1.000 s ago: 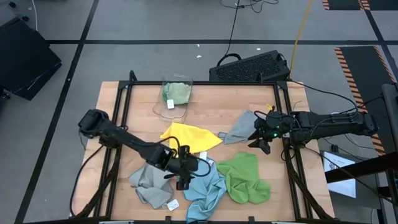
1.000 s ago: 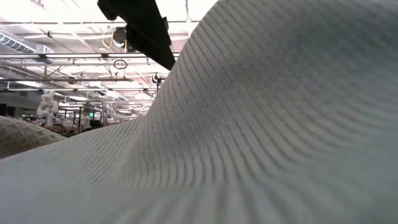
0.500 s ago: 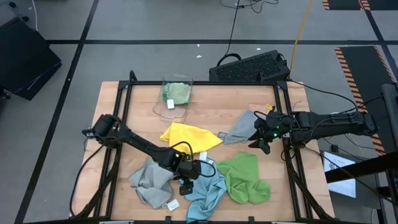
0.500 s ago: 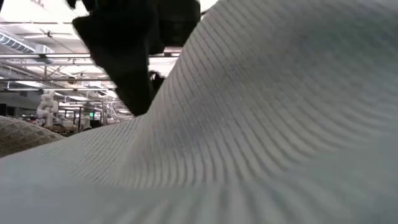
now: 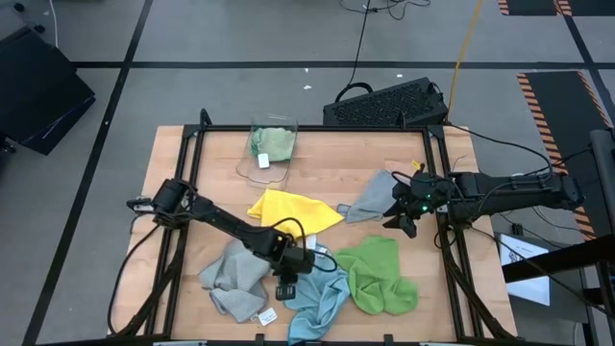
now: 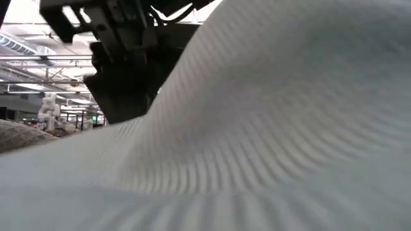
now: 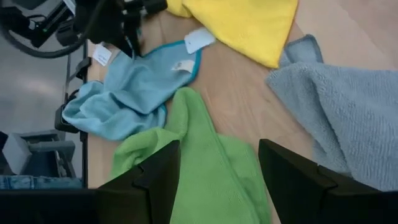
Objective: Fold microfiber towels
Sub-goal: Fold the blue microfiber cloth
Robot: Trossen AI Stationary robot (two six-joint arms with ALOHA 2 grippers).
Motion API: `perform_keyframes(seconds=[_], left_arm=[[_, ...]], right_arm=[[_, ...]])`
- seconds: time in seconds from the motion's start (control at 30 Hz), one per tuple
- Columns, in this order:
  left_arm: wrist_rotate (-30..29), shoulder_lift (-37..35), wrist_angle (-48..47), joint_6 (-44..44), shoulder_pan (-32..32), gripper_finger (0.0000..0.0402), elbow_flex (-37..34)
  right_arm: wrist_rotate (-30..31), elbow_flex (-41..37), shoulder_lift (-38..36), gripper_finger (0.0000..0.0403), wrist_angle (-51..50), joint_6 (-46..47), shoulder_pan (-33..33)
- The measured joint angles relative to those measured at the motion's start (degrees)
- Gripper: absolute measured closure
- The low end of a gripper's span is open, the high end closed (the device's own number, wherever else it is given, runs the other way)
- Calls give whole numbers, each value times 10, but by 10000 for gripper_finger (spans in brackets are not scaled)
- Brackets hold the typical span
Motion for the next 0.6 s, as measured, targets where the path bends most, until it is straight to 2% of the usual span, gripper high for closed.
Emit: perform_keyframes(seconds=[0.03,0.33,0.6], left_arm=[[-1,0,-10,4,7,386,0],[-5,-47,-56,40,63,395,-1],[-52,-113,-84,62,95,398,-1]], right_arm=[[0,0,0,195,6,6,0],[0,0,1,195,33,26,0],[5,0,1,195,34,50,-2]])
